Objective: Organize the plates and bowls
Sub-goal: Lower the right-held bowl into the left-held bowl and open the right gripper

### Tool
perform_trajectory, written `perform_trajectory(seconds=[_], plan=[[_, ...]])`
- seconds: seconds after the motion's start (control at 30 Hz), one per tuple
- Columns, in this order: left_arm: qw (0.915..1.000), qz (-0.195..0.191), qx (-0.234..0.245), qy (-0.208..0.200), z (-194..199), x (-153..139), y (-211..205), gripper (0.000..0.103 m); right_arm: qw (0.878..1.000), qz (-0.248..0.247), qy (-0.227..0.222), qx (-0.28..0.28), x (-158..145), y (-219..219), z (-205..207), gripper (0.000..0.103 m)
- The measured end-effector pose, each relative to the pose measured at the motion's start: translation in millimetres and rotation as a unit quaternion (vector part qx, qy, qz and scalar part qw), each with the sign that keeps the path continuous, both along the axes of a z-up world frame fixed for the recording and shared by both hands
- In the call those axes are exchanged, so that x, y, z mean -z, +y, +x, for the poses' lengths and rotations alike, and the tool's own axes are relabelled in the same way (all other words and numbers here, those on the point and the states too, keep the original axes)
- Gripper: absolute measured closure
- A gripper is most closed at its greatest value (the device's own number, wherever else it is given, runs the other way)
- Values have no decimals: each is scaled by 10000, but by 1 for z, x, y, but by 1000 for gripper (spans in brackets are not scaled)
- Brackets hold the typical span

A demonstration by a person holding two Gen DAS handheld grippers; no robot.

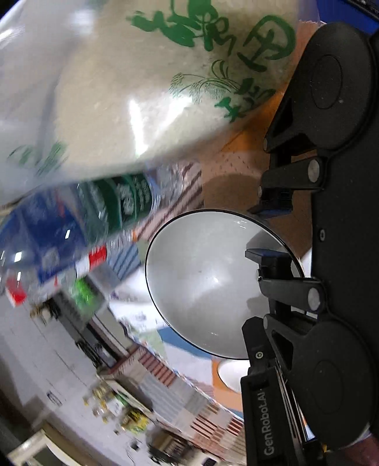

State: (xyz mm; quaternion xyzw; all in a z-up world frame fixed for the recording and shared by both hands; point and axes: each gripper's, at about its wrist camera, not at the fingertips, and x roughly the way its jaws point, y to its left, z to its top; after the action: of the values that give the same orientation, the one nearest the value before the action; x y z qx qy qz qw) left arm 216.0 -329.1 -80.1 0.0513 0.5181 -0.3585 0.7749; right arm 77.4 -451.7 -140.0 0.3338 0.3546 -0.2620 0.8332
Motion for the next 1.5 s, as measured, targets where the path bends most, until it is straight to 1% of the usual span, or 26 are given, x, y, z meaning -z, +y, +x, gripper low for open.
perform_trajectory(seconds=[0.17,0.33,0.47,0.63,0.8,0.93,1.13,1.23,1.4,1.5], plan=[[9995,-32,-273,137,-9,-18,29,92,9984,-94,-78,-547,-18,12,-5,76],[9983,-91,-476,334,-26,-28,53,92,9928,-145,-87,-1184,-31,18,-13,76],[9972,-115,-580,461,-39,-24,63,91,9859,-314,-58,-1640,-37,27,-24,76],[9954,-21,-698,659,-51,-10,71,91,9789,-258,-55,-2024,-29,26,-33,76],[9929,100,-817,860,-54,6,72,91,9736,-301,-16,-2263,-18,27,-35,76],[9898,186,-976,1024,-54,18,72,91,9689,-468,16,-2429,-11,30,-33,76],[9890,408,-1009,1001,-55,28,68,91,9603,-705,150,-2695,-2,37,-26,76],[9883,523,-997,1032,-55,34,65,91,9534,-1023,307,-2820,2,44,-23,76],[9877,584,-1047,1002,-55,37,63,91,9411,-1538,383,-2987,5,57,-23,75],[9845,555,-1107,1246,-50,41,66,91,9359,-1676,433,-3069,7,62,-23,73]])
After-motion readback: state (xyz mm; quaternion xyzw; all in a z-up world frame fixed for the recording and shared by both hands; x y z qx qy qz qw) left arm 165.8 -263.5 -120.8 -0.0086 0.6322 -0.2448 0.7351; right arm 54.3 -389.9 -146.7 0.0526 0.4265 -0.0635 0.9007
